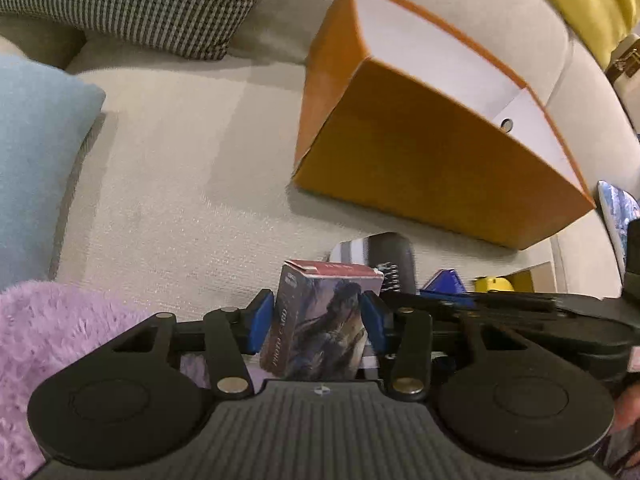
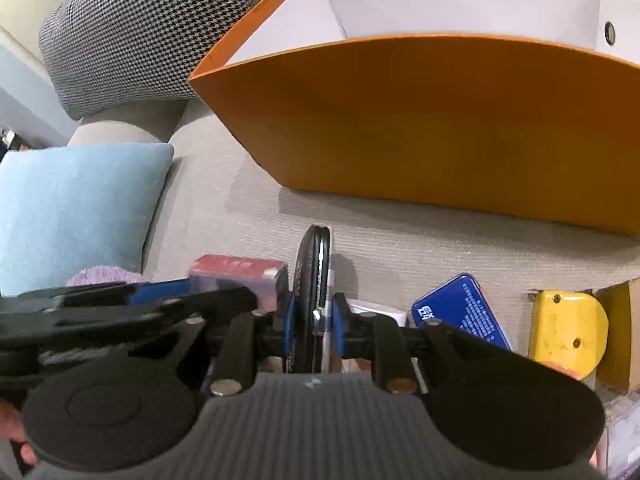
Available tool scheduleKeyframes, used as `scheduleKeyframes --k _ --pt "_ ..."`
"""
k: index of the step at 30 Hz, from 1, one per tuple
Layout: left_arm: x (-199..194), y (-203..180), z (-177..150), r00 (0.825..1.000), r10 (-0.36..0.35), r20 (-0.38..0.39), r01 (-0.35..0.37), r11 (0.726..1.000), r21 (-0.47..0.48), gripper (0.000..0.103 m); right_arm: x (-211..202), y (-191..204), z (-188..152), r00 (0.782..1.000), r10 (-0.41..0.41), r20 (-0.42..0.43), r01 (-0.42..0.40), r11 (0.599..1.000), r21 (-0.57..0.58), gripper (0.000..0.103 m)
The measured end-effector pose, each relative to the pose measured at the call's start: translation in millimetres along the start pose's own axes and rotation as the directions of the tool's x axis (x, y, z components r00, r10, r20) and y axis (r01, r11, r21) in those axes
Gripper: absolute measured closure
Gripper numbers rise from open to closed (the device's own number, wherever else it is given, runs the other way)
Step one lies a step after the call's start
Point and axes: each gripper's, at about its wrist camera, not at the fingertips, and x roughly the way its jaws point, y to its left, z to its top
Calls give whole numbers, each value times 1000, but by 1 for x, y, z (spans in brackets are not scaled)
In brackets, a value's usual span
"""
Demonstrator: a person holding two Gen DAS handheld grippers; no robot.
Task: Organize rigid objects
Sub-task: 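Grasp the photo card box with the left tool while the right tool holds the plaid box, then lift both held boxes and carry them over the orange shoebox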
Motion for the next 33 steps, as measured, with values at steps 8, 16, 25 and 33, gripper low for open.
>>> scheduleKeyframes --k 8,16,25,33 --pt "19 -11 4 993 99 -58 -97 995 39 58 -5 -3 1 1000 -3 20 3 1000 12 84" --pt "15 -15 26 985 172 24 -168 978 -123 82 -12 3 12 998 -54 26 55 998 -40 84" --pt "-6 -2 11 1000 -5 -1 5 974 -226 82 -16 2 -3 997 -72 18 73 996 -45 83" --pt "-11 -8 -9 999 -48 13 49 996 -68 79 -15 1 -8 998 -55 32 56 998 -38 82"
